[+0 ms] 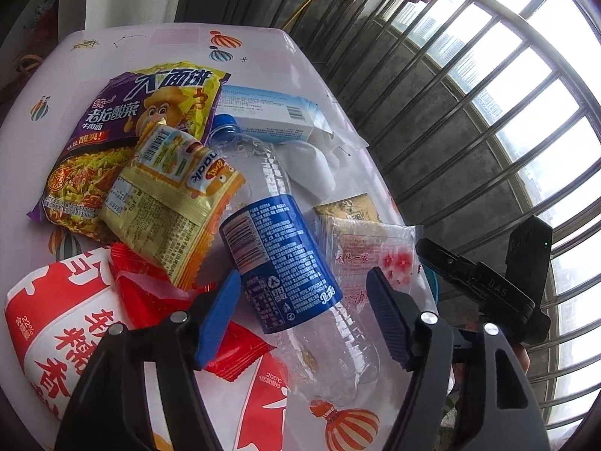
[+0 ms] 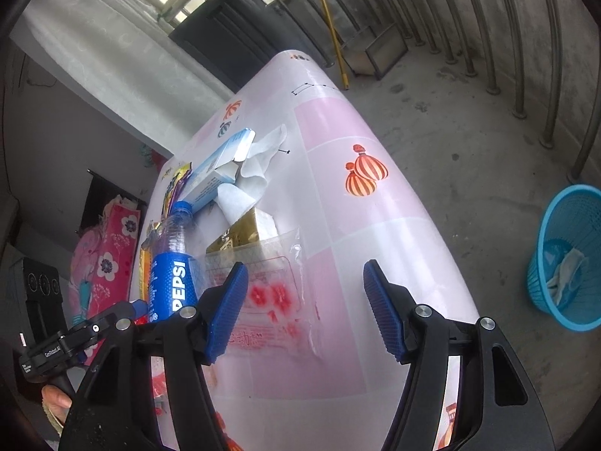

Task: Collect trash
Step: 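Grasp the Pepsi bottle with the left gripper while the right gripper grasps the plastic wrapper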

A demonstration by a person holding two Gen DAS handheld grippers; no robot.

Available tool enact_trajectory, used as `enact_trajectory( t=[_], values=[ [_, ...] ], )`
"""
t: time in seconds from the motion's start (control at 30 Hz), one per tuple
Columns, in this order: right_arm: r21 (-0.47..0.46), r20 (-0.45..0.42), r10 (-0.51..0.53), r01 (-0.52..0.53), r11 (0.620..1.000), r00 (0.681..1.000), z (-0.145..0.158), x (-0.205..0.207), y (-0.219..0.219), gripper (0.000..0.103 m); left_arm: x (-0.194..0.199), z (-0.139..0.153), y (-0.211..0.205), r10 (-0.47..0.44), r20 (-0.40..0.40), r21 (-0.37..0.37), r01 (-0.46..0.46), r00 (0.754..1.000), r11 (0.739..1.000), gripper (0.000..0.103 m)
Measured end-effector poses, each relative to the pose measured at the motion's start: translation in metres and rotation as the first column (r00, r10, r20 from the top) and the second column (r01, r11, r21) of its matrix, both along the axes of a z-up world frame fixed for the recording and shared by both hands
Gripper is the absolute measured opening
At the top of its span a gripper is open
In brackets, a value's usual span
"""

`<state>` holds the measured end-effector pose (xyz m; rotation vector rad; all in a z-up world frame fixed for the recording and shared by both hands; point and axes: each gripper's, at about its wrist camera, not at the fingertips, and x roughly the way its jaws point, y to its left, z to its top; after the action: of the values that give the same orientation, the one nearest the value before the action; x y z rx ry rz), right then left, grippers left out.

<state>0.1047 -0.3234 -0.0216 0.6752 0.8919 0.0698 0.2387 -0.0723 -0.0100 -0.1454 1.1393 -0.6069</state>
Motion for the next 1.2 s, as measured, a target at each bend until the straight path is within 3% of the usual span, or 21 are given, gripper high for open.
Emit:
enact_trajectory(
  t=[0.37,0.57,0.7,0.83,1.2],
  values=[
    [0.027,0.020,0.049,-0.049,0.998,0.999,-0.004,0.004,-0.004,0.060,0.012,-0.025,-0.011,0.050,-0.065,0.045,-0.047,0.997,0.998,0.068],
    [0.033,0.011,0.093,-0.093,0.995,0.996,-0.007,0.007,0.003,0.043,0.009,-0.027,-0.011,0.056,-0.062,0.042,-0.054,0.996,0.998,0.067],
    [0.039,-0.001,0.101,-0.101,0.994,0.995,-0.009,0.007,0.005,0.024,0.004,-0.026,-0.009,0.060,-0.052,0.029,-0.058,0.997,0.998,0.066],
    [0.046,0.013,0.102,-0.103,0.994,0.995,-0.005,0.002,0.003,0.012,-0.003,-0.021,-0.008,0.058,-0.033,0.006,-0.058,0.998,0.998,0.065],
    [0.023,0.112,0.084,-0.087,0.996,0.990,0.028,-0.021,0.001,0.003,-0.029,0.002,-0.001,0.058,0.011,-0.082,-0.057,0.998,0.995,0.061]
  ],
)
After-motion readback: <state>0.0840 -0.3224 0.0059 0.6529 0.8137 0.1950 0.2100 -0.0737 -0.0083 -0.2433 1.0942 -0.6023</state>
